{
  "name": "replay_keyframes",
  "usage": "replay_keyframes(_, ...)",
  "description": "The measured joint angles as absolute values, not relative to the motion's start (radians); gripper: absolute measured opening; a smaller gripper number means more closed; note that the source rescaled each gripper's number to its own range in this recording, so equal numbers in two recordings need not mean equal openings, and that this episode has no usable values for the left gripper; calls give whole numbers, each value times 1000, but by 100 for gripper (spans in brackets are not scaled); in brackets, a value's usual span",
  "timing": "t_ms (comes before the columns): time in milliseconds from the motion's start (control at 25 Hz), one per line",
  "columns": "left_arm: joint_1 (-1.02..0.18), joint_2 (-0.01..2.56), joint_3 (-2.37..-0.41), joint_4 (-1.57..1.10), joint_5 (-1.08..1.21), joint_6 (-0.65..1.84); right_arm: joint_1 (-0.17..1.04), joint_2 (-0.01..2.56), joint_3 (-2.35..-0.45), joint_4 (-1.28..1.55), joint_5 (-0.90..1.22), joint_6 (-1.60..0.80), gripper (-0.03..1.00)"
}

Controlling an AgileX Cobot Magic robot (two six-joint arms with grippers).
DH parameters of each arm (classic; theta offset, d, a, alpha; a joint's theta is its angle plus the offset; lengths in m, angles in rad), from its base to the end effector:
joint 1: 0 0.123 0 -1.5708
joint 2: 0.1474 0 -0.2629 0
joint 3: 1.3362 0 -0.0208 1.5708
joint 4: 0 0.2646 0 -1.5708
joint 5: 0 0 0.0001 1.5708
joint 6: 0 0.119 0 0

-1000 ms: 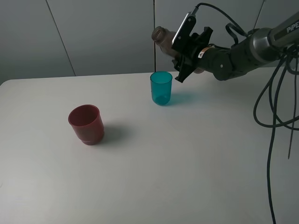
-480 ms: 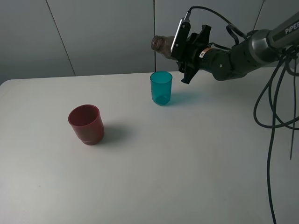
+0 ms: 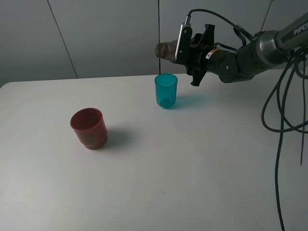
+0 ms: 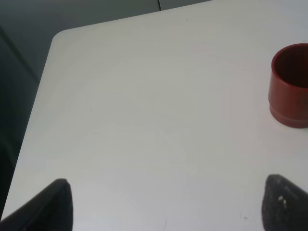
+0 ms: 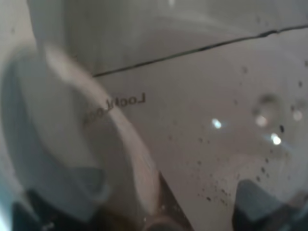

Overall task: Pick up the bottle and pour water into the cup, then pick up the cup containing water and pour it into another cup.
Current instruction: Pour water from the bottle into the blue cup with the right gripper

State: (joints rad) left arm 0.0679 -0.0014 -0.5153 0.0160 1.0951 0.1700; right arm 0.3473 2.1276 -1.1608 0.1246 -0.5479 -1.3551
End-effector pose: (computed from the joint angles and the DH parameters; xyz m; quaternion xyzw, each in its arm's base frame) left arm 0.0505 0.0051 0.2724 0.0433 0.8567 0.0689 0.5094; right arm 0.4418 0.1517 0.0936 -0.5702 0.5822 -0.2759 0.5097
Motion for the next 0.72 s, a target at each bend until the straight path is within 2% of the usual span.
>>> replay_keyframes(720, 68, -1, -515, 16, 1095, 170, 291, 2128, -1161, 191, -548, -1439, 3)
